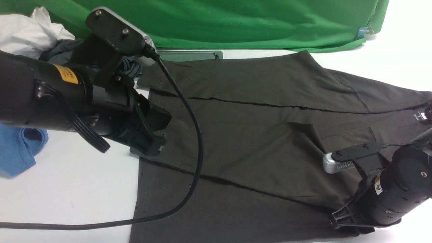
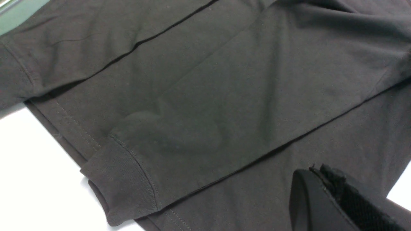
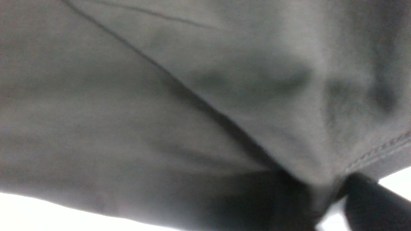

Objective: Fold a long-sleeved shirt on a white desktop.
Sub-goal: 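Grab the top left corner of the dark shirt with the left gripper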

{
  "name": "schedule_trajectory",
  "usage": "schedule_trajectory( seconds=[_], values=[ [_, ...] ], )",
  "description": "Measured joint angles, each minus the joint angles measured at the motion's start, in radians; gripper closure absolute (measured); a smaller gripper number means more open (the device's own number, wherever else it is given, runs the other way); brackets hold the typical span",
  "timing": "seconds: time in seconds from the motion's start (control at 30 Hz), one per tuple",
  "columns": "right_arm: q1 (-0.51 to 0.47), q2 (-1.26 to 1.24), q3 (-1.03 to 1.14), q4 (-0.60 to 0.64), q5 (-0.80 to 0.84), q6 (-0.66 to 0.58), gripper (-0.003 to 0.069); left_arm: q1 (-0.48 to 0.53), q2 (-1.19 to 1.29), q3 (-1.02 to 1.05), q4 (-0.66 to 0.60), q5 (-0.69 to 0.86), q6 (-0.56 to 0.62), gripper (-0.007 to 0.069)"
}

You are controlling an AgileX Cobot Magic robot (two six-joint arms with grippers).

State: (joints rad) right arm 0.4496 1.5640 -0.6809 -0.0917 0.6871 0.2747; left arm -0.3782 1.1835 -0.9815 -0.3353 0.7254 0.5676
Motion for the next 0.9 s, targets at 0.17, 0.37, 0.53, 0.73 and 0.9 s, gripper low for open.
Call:
schedule_trajectory(
  seconds=[0.17,0.37,0.53,0.73,0.9],
  values=[
    [0.000,-0.033,-0.082,0.007,0.163,-0.042,0.0106,0.000,0.000,0.000,0.000,0.000,0.000,0.0606],
    [-0.027,-0.094,-0.216,-0.064,0.110,-0.060,0.0144,0.000,0.000,0.000,0.000,0.000,0.000,0.0606],
    [-0.198,-0.029,-0.328,-0.071,0.025,-0.021,0.0159,0.000,0.000,0.000,0.000,0.000,0.000,0.0606],
    [-0.380,0.131,-0.352,-0.050,-0.071,-0.020,0.0160,0.000,0.000,0.000,0.000,0.000,0.000,0.0606],
    [-0.417,0.246,-0.354,-0.025,-0.196,-0.030,0.0160,0.000,0.000,0.000,0.000,0.000,0.001,0.0606]
  ],
)
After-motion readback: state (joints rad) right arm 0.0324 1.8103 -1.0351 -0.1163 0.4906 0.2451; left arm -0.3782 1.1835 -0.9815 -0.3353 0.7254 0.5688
